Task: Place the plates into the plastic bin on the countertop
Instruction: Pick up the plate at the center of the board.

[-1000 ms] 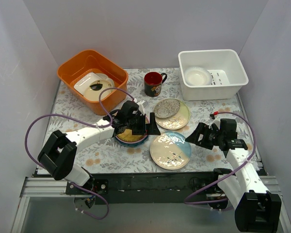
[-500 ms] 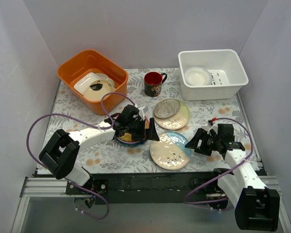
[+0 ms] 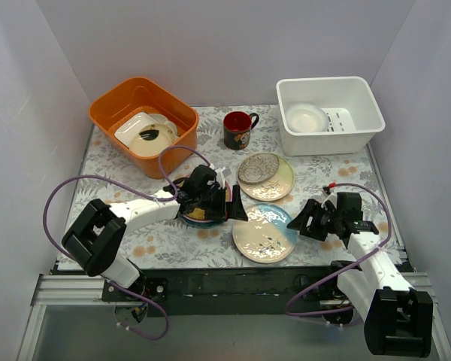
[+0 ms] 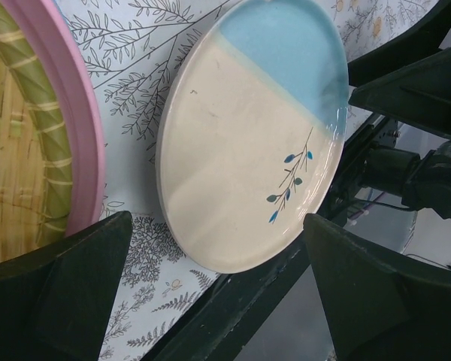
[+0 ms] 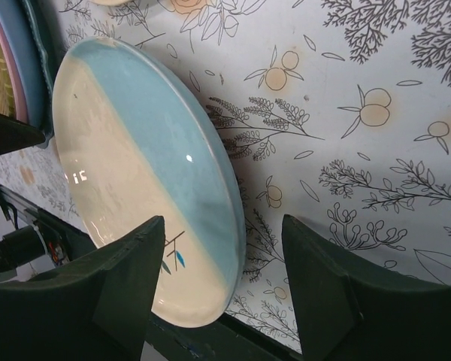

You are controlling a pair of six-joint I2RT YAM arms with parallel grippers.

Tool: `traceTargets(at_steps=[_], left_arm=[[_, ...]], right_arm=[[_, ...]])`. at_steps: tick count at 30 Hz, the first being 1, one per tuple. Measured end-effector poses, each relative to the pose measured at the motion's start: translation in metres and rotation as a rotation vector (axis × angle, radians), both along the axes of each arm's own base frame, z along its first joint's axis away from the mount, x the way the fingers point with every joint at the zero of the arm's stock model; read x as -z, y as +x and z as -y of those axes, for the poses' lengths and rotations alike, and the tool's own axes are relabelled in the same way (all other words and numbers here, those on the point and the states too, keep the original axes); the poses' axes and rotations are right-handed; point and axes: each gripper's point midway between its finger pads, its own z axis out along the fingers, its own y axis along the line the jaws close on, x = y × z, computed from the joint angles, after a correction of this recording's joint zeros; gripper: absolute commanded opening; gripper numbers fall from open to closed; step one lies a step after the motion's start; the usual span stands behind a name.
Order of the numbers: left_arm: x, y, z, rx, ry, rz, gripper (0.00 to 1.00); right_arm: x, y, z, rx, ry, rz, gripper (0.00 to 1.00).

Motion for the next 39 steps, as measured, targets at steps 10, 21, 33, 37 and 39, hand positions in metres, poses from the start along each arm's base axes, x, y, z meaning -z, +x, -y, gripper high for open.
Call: traceTargets(at_steps=[10,21,33,37,39], left_arm=[[0.004,-0.006,0.005,0.017,0.004,-0.008,0.98],[0.025,-0.019,0.015,0.061,0.052,-0.053,0.98],[0.03,-0.025,0.016,0.072,0.072,-0.063,0.98],[0.032,-0.025,0.016,0.071,0.084,-0.063,0.98],[0.033,-0.025,0.017,0.071,0.091,-0.065,0.98]], right_arm=[[0.014,-0.01,-0.004,0.007,0.035,-0.032,0.59],[0.015,-0.011,-0.011,-0.009,0.079,-0.016,0.2],[0.003,-0.009,-0.016,-0.026,0.121,0.032,0.06],[-0.003,-0.008,-0.018,-0.033,0.132,0.058,0.05],[-0.007,-0.006,-0.019,-0.035,0.139,0.076,0.05]])
